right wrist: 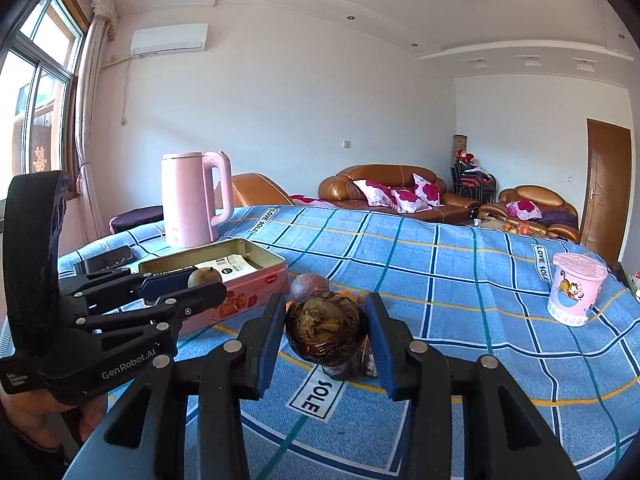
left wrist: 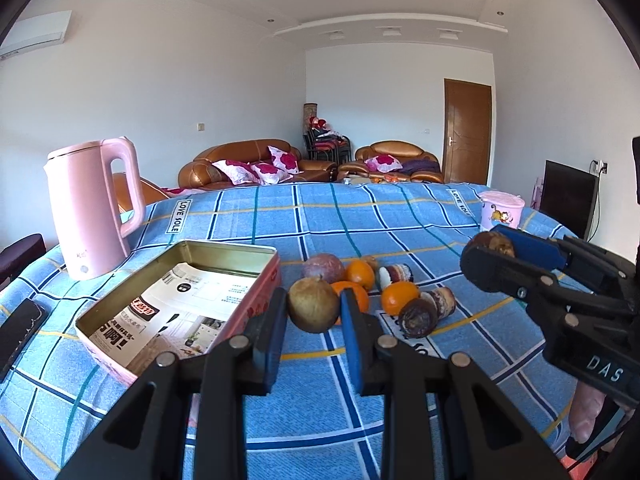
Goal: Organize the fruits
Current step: 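Carry the kiwi over the tin box while the right tool carries the brown fruit there, then open the left tool to drop the kiwi into the tin while the right tool drops its fruit, then grasp the dark mangosteen from the fruit cluster with the left tool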
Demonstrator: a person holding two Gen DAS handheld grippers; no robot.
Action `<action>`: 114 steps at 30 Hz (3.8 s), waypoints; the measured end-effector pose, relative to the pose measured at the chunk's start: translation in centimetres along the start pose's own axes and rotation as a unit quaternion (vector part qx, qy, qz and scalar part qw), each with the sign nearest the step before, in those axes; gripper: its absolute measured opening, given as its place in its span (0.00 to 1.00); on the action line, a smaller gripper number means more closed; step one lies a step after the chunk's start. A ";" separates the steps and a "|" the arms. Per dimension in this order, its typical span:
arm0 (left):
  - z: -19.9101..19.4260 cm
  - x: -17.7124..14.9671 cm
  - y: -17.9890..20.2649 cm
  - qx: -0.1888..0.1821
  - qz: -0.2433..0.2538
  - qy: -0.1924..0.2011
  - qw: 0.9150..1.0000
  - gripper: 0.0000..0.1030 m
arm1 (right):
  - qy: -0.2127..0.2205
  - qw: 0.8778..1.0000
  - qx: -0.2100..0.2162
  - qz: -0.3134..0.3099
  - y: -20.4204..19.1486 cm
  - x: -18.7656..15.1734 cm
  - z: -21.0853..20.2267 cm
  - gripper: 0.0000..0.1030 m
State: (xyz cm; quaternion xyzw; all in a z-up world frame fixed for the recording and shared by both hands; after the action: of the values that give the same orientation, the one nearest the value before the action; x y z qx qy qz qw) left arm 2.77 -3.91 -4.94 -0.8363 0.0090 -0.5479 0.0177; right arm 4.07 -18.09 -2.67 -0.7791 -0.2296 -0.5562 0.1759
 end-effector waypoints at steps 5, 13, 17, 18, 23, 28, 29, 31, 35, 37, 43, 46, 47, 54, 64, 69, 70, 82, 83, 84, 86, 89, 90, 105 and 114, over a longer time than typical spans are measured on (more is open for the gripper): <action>0.4 -0.1 -1.5 0.011 -0.008 -0.007 1.000 0.27 | -0.005 1.000 0.015 -0.011 -1.3 1.0 1.3 0.42; 0.8 0.3 -4.5 0.033 -0.025 -0.013 0.999 0.27 | -0.014 0.999 0.041 -0.022 -2.9 2.8 3.4 0.42; 1.1 0.6 -6.0 0.044 -0.031 -0.015 0.998 0.27 | -0.020 0.998 0.051 -0.027 -3.4 3.6 4.3 0.42; 1.1 0.7 -6.2 0.046 -0.032 -0.015 0.998 0.27 | -0.021 0.998 0.053 -0.028 -3.5 3.8 4.5 0.42; 1.6 1.1 -7.4 0.054 -0.031 -0.015 0.998 0.27 | -0.029 0.997 0.063 -0.032 -4.2 4.9 6.1 0.42; 2.5 1.5 -8.6 0.065 -0.027 -0.019 0.997 0.27 | -0.038 0.996 0.074 -0.033 -5.0 5.6 7.6 0.42; 2.7 1.6 -8.9 0.068 -0.027 -0.021 0.997 0.27 | -0.040 0.996 0.077 -0.034 -5.1 5.7 8.0 0.42; 3.3 1.6 -9.6 0.071 -0.028 -0.027 0.997 0.27 | -0.044 0.995 0.081 -0.034 -5.3 5.8 8.6 0.42; 4.5 2.0 -10.7 0.078 -0.029 -0.038 0.996 0.27 | -0.053 0.994 0.087 -0.032 -5.8 6.0 10.1 0.42; 4.8 2.1 -11.0 0.082 -0.026 -0.041 0.995 0.27 | -0.056 0.994 0.088 -0.032 -6.0 5.9 10.9 0.42; 6.2 2.4 -11.8 0.092 -0.016 -0.049 0.994 0.27 | -0.068 0.993 0.093 -0.026 -6.3 5.9 13.0 0.42; 7.1 2.5 -12.3 0.096 -0.015 -0.059 0.994 0.27 | -0.076 0.992 0.098 -0.022 -6.5 5.9 14.2 0.42; 7.3 2.5 -12.5 0.096 -0.015 -0.063 0.993 0.27 | -0.079 0.992 0.099 -0.020 -6.6 5.9 14.6 0.42; 8.6 2.5 -13.3 0.102 -0.008 -0.078 0.992 0.27 | -0.105 0.989 0.107 -0.010 -7.0 4.8 17.0 0.42; 9.7 2.1 -13.4 0.108 0.000 -0.098 0.989 0.27 | -0.128 0.986 0.111 0.001 -7.1 3.7 18.9 0.42; 10.4 1.9 -13.6 0.113 0.003 -0.109 0.988 0.27 | -0.133 0.985 0.113 -0.002 -7.4 3.5 19.4 0.42; 10.5 1.9 -13.7 0.114 0.003 -0.111 0.987 0.27 | -0.135 0.984 0.114 -0.003 -7.5 3.4 19.5 0.42; 11.2 1.9 -13.9 0.121 0.006 -0.122 0.985 0.28 | -0.144 0.983 0.109 -0.011 -7.9 3.1 20.2 0.42; 11.2 1.9 -14.0 0.122 0.006 -0.121 0.985 0.28 | -0.144 0.983 0.108 -0.013 -7.9 3.1 20.2 0.42; 11.2 1.9 -13.9 0.123 0.006 -0.120 0.985 0.28 | -0.144 0.983 0.108 -0.015 -8.0 3.1 20.2 0.42; 11.1 1.9 -13.9 0.126 0.008 -0.118 0.985 0.28 | -0.145 0.984 0.106 -0.015 -8.0 3.1 20.1 0.42; 10.8 1.9 -13.9 0.131 0.008 -0.112 0.985 0.37 | -0.149 0.983 0.106 -0.013 -7.9 3.1 20.3 0.42; 10.6 2.0 -13.8 0.135 0.009 -0.106 0.985 0.47 | -0.149 0.983 0.105 -0.013 -7.9 3.1 20.3 0.42; 5.9 2.3 -12.2 0.107 -0.045 -0.029 0.993 0.74 | -0.098 0.994 0.039 0.002 -4.2 2.9 13.7 0.61; 6.2 1.9 -3.4 0.023 -0.006 -0.056 0.998 0.77 | -0.099 0.989 -0.088 0.059 3.6 -0.3 6.4 0.62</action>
State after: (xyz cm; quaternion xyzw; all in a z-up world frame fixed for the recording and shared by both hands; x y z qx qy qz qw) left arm 9.16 -0.46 -5.56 -0.8649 -0.0091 -0.5007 0.0339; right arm 10.97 -17.77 -5.07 -0.8550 -0.1497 -0.4829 0.1155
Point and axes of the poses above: each gripper's, at about its wrist camera, not at the fingertips, and z roughly the way its jaws point, y to its right, x to its top, the point moved 1 cm from there along z, roughly the way its jaws point, and after that the axes turned 6 degrees about x, right-handed, at the moved point
